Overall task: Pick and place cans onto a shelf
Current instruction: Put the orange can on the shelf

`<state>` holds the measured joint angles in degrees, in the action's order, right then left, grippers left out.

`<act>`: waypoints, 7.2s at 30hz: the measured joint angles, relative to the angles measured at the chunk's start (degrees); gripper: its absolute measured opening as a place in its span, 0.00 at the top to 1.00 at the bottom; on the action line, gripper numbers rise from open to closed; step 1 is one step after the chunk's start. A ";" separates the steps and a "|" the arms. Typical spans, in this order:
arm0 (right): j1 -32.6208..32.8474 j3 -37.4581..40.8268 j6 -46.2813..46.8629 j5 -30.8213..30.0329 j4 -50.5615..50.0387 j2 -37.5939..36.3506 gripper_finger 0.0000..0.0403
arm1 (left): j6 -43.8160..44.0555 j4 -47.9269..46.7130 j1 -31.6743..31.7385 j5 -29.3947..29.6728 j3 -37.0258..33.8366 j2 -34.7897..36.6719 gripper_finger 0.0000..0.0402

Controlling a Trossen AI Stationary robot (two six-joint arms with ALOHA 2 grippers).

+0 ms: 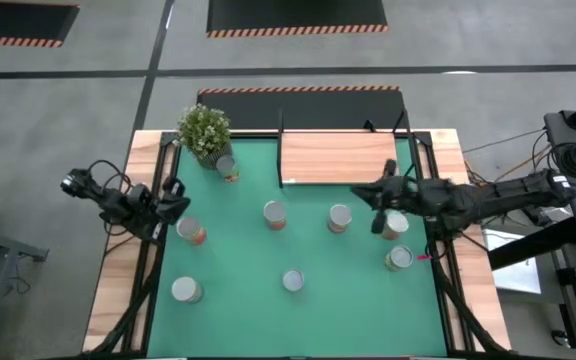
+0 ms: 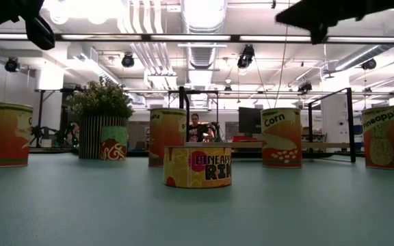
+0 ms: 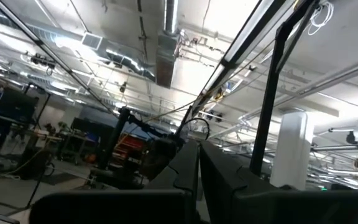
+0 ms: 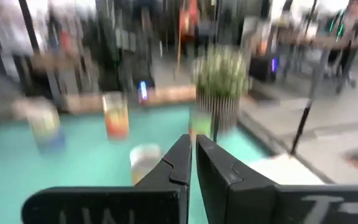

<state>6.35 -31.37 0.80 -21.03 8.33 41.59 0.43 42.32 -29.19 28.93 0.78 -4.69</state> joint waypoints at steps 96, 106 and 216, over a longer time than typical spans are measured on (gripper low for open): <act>0.55 -14.81 15.15 2.38 -30.62 24.74 0.24 | -5.04 0.61 0.00 0.73 16.48 -26.73 1.00; -6.51 -29.56 8.57 6.92 -35.58 29.13 0.24 | -14.71 5.78 0.02 2.28 16.46 -26.30 1.00; -39.66 -27.02 -12.28 28.59 -2.81 50.94 0.97 | -14.28 2.56 0.00 3.48 16.46 -25.42 1.00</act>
<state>-33.31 -58.39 -11.48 7.55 5.52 92.53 -13.85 44.88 -29.19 32.40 17.23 -30.12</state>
